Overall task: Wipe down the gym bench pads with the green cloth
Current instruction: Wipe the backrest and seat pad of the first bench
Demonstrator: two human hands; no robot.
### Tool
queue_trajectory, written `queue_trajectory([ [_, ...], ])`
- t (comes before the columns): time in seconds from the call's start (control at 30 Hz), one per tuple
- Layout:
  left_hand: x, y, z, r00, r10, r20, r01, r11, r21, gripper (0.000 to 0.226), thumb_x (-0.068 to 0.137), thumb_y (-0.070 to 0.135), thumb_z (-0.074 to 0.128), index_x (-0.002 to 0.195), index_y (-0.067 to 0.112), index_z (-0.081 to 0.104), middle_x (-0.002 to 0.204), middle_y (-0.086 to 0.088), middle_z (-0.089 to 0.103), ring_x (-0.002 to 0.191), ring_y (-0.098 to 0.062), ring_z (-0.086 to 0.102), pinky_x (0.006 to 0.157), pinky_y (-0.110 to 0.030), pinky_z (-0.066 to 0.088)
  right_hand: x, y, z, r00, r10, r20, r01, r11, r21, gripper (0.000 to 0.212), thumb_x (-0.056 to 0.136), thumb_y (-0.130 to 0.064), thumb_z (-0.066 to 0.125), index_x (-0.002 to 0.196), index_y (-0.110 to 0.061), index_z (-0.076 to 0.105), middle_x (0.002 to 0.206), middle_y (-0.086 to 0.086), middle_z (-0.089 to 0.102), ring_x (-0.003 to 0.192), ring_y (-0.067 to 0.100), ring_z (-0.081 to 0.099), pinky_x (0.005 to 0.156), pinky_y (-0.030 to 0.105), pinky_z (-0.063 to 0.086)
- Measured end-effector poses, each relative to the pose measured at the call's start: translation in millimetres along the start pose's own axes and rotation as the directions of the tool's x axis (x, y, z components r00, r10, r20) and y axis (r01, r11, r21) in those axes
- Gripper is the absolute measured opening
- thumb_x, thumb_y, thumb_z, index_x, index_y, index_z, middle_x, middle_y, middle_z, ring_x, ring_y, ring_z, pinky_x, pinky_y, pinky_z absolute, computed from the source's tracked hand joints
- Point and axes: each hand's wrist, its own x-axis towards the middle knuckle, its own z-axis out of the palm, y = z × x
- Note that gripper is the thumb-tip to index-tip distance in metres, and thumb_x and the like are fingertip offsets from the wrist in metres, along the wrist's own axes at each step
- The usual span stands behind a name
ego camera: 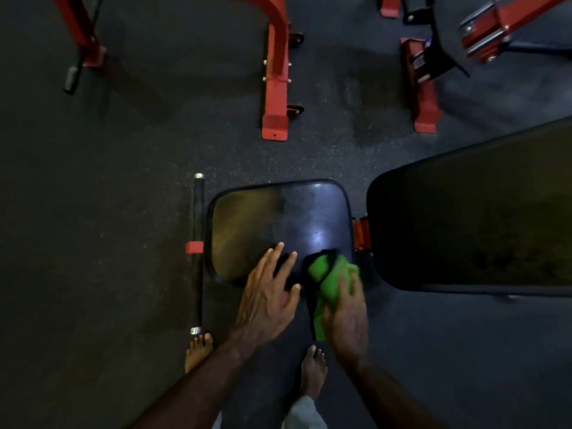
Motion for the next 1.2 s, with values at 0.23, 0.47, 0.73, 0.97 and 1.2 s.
queue_trajectory([
  [0.23, 4, 24, 9, 0.998, -0.034, 0.058, 0.034, 0.999, 0.013, 0.063, 0.097, 0.047, 0.047, 0.156, 0.026, 0.041, 0.169, 0.000, 0.024, 0.154, -0.023, 0.025, 0.121, -0.044, 0.031, 5, 0, -16, 0.999, 0.042, 0.029, -0.046, 0.989, 0.141, 0.081, 0.084, -0.014, 0.077, 0.156, -0.011, 0.041, 0.157, 0.017, 0.041, 0.143, 0.031, 0.043, 0.118, 0.032, 0.033],
  [0.47, 16, 52, 10, 0.984, -0.122, 0.129, 0.127, 0.992, -0.026, 0.067, 0.097, 0.055, 0.041, 0.159, 0.029, 0.037, 0.167, 0.001, 0.029, 0.152, -0.019, 0.029, 0.122, -0.043, 0.030, 25, -10, -36, 0.977, 0.179, 0.115, -0.203, 0.944, 0.259, 0.066, 0.086, -0.008, 0.071, 0.149, -0.008, 0.051, 0.153, 0.009, 0.048, 0.140, 0.025, 0.048, 0.115, 0.026, 0.033],
  [0.73, 43, 108, -17, 0.971, -0.138, 0.194, 0.172, 0.970, -0.170, 0.065, 0.099, 0.059, 0.041, 0.156, 0.028, 0.040, 0.157, 0.002, 0.043, 0.141, -0.010, 0.042, 0.116, -0.028, 0.035, 37, 18, -102, 0.963, 0.206, 0.175, -0.265, 0.849, 0.458, 0.054, 0.079, -0.045, 0.072, 0.130, -0.032, 0.065, 0.117, -0.012, 0.071, 0.109, 0.004, 0.067, 0.097, 0.037, 0.056],
  [0.97, 39, 205, -68, 0.954, -0.082, 0.290, 0.148, 0.966, -0.214, 0.056, 0.100, 0.062, 0.047, 0.152, 0.042, 0.041, 0.150, 0.009, 0.052, 0.125, -0.005, 0.059, 0.111, -0.040, 0.046, 11, 6, -222, 0.981, 0.184, 0.065, -0.192, 0.851, 0.489, 0.061, 0.077, -0.041, 0.075, 0.136, -0.029, 0.062, 0.127, -0.016, 0.066, 0.115, 0.001, 0.063, 0.102, 0.034, 0.053],
  [1.2, 36, 357, -124, 0.953, 0.044, 0.301, 0.011, 0.984, -0.179, 0.032, 0.101, 0.028, 0.064, 0.132, 0.031, 0.057, 0.110, 0.015, 0.063, 0.094, -0.002, 0.060, 0.079, -0.005, 0.043, -21, -16, -375, 0.994, 0.112, -0.008, -0.099, 0.903, 0.417, 0.056, 0.084, -0.020, 0.077, 0.137, -0.013, 0.063, 0.133, 0.006, 0.065, 0.125, 0.019, 0.059, 0.102, 0.015, 0.037],
])
